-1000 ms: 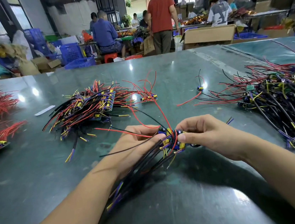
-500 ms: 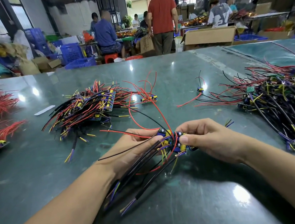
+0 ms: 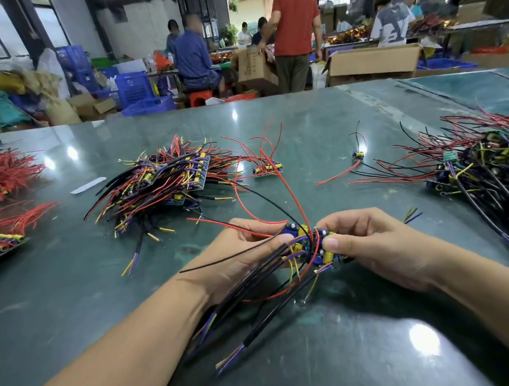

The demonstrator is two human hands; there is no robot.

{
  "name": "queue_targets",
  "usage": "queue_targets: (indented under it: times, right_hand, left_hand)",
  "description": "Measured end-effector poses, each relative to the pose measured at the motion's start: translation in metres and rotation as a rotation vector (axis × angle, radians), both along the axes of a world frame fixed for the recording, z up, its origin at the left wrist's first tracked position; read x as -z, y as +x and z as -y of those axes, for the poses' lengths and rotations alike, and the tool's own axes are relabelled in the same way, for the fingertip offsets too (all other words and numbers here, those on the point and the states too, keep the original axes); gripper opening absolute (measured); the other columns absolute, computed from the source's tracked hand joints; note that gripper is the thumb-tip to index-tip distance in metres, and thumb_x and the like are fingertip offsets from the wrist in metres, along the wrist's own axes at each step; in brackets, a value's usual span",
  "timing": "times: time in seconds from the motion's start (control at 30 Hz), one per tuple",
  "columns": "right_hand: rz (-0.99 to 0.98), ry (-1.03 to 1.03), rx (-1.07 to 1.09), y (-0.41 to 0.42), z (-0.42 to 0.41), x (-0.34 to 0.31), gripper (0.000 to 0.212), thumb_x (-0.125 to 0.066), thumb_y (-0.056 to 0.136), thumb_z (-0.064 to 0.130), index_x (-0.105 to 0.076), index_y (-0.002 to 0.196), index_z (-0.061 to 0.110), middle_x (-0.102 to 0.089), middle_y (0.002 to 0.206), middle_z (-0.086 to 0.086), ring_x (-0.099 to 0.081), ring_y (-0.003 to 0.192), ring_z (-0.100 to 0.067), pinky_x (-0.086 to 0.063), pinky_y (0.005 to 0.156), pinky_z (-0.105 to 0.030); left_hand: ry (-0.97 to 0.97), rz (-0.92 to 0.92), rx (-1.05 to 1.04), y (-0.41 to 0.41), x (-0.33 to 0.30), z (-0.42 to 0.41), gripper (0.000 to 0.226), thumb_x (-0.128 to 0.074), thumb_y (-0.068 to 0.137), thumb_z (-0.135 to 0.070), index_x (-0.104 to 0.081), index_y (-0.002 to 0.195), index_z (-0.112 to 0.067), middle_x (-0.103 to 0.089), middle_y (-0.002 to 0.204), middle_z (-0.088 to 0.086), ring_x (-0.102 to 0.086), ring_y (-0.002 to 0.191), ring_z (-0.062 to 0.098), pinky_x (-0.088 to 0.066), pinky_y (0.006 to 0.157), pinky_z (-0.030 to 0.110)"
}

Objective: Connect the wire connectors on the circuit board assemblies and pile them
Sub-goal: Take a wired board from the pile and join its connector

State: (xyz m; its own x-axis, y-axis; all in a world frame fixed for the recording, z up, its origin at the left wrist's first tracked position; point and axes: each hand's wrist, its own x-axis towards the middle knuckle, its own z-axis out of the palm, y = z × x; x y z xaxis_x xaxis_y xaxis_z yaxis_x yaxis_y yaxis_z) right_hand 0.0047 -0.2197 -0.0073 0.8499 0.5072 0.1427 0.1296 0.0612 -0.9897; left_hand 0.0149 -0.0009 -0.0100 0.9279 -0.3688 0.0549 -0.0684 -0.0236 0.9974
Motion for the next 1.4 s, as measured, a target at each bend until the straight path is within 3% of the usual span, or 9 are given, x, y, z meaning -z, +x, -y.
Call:
queue_targets:
  times: [0.17,0.3,0.53,0.83,0.93,1.03,1.13,1.23,1.4]
  right_hand:
    - [-0.031,0.029,0.010,0.001,-0.003,0.000,0.027,-0.065,0.077,0.017,-0.067,0.096,-0.002,-0.066,0.092,-0.021,-0.050,0.088,-0.029,-0.032,0.083,-0.044]
    - [-0.074,0.079,0.035,0.001,-0.001,-0.004,0.016,-0.070,0.078,0.018,-0.071,0.089,0.007,-0.068,0.086,-0.014,-0.057,0.075,-0.021,-0.042,0.072,-0.032]
    - [-0.042,0.161,0.250,0.001,-0.008,-0.007,0.030,-0.070,0.068,0.024,-0.067,0.092,0.005,-0.070,0.083,-0.011,-0.055,0.069,-0.016,-0.044,0.062,-0.018]
    - [-0.005,0.221,0.690,0.002,-0.015,-0.017,0.006,-0.071,0.081,0.010,-0.070,0.077,0.015,-0.065,0.069,-0.002,-0.046,0.058,-0.010,-0.037,0.058,-0.019]
    - [-0.052,0.252,0.747,-0.001,-0.013,-0.022,0.006,-0.070,0.082,0.012,-0.071,0.077,0.014,-0.066,0.065,0.000,-0.048,0.055,-0.010,-0.041,0.062,-0.022]
    - [-0.125,0.368,0.680,-0.003,-0.017,-0.026,0.004,-0.069,0.083,0.012,-0.071,0.082,0.009,-0.068,0.070,-0.001,-0.051,0.054,-0.008,-0.048,0.060,-0.018]
    - [-0.214,0.543,0.568,-0.006,-0.022,-0.030,0.015,-0.068,0.078,0.016,-0.068,0.087,0.005,-0.067,0.073,-0.002,-0.054,0.054,-0.005,-0.050,0.058,-0.014]
    - [-0.293,0.613,0.489,-0.011,-0.027,-0.032,0.024,-0.070,0.067,0.020,-0.068,0.086,0.005,-0.066,0.074,-0.003,-0.057,0.053,-0.004,-0.052,0.057,-0.014]
    - [-0.286,0.438,0.447,-0.018,-0.038,-0.029,0.023,-0.072,0.063,0.020,-0.066,0.080,0.007,-0.067,0.067,-0.002,-0.059,0.052,-0.007,-0.053,0.056,-0.017]
  left_hand:
    - [-0.080,-0.104,-0.006,-0.006,-0.003,0.002,0.018,-0.077,0.072,-0.016,-0.077,0.090,-0.016,-0.072,0.093,0.008,-0.061,0.090,0.022,-0.044,0.098,0.046]
    - [-0.109,-0.034,-0.059,-0.004,-0.008,-0.003,0.021,-0.068,0.073,-0.020,-0.075,0.092,-0.013,-0.074,0.092,0.003,-0.069,0.080,0.009,-0.056,0.075,0.023]
    - [0.107,0.133,-0.699,0.016,-0.013,-0.039,0.003,-0.073,0.081,-0.011,-0.071,0.082,-0.012,-0.074,0.075,0.002,-0.068,0.070,0.015,-0.054,0.075,0.026]
    - [-0.379,-0.158,-0.867,0.032,-0.034,-0.074,0.014,-0.064,0.082,0.004,-0.057,0.093,0.000,-0.070,0.065,0.001,-0.065,0.064,0.010,-0.049,0.060,0.021]
    - [-0.202,0.060,-1.203,0.021,-0.039,-0.074,0.085,-0.077,0.072,-0.024,-0.032,0.141,-0.005,-0.047,0.140,0.014,-0.046,0.127,0.025,-0.040,0.104,0.045]
    - [0.307,0.755,-1.502,0.005,-0.048,-0.070,0.067,-0.065,0.075,-0.031,-0.042,0.136,-0.012,-0.038,0.141,0.014,-0.031,0.133,0.027,-0.021,0.112,0.041]
    - [0.212,1.064,-1.098,-0.002,-0.050,-0.049,0.025,-0.053,0.081,-0.005,-0.064,0.097,-0.021,-0.064,0.107,-0.005,-0.055,0.103,0.007,-0.041,0.094,0.026]
    - [0.020,0.616,-0.595,-0.009,-0.044,-0.024,0.039,-0.047,0.081,0.017,-0.066,0.077,-0.017,-0.069,0.071,-0.010,-0.060,0.063,0.002,-0.049,0.065,0.017]
    - [-0.050,0.160,-0.120,-0.013,-0.023,0.003,0.016,-0.063,0.084,-0.010,-0.076,0.087,-0.019,-0.073,0.086,0.000,-0.065,0.074,0.008,-0.053,0.064,0.021]
